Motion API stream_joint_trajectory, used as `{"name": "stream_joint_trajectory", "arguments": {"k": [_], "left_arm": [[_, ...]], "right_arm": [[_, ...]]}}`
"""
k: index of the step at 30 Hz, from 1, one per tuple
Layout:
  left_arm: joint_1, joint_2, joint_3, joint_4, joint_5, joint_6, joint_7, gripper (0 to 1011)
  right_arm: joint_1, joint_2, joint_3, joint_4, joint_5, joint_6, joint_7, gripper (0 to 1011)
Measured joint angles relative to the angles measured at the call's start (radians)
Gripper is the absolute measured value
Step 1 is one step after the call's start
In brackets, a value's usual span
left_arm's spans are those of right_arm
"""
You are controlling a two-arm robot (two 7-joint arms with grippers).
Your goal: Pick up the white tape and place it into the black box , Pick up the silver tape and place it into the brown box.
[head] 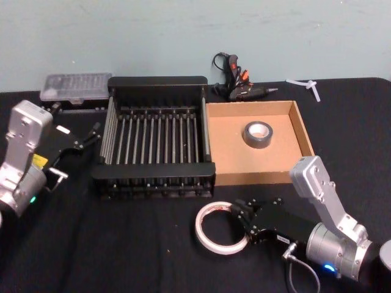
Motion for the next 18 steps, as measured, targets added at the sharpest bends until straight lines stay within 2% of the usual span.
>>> {"name": "stream_joint_trajectory", "arguments": {"k": [12,18], "left_arm": [[0.000,0.000,0.000,0.000,0.000,0.000,0.000,1001],[0.000,0.000,0.000,0.000,0.000,0.000,0.000,1001]], "right_arm": [[0.008,0.039,-0.001,-0.058,0.048,-0.026,0.031,94],[0.023,0.043,-0.003,-0.068,0.063,-0.040,0.032,95]]}}
